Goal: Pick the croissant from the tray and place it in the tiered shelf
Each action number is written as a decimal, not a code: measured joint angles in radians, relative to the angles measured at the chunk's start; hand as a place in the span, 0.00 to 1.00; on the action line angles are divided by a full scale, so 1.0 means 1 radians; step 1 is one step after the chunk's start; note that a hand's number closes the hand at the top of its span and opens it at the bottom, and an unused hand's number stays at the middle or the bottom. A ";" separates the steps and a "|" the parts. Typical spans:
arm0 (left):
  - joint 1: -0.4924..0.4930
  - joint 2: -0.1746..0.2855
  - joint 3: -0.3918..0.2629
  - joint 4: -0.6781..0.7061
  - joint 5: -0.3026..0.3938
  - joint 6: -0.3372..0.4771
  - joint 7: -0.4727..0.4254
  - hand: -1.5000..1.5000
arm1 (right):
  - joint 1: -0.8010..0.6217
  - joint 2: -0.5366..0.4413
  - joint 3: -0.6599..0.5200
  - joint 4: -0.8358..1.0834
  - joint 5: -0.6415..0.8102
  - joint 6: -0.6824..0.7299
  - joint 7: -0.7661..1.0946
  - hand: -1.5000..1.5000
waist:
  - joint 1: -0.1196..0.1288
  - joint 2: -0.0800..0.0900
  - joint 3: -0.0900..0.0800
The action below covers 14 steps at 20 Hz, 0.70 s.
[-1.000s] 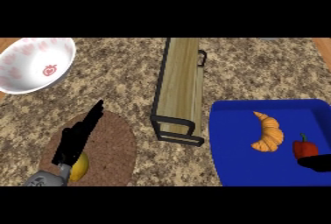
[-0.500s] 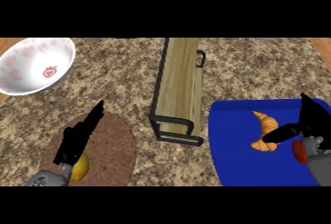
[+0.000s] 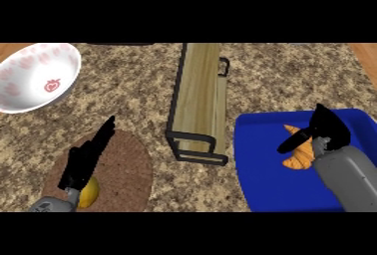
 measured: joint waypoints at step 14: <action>0.019 -0.011 0.030 -0.008 -0.016 -0.005 0.009 0.50 | -0.006 0.093 -0.033 0.124 0.144 0.053 -0.012 0.00 | -0.024 -0.004 0.000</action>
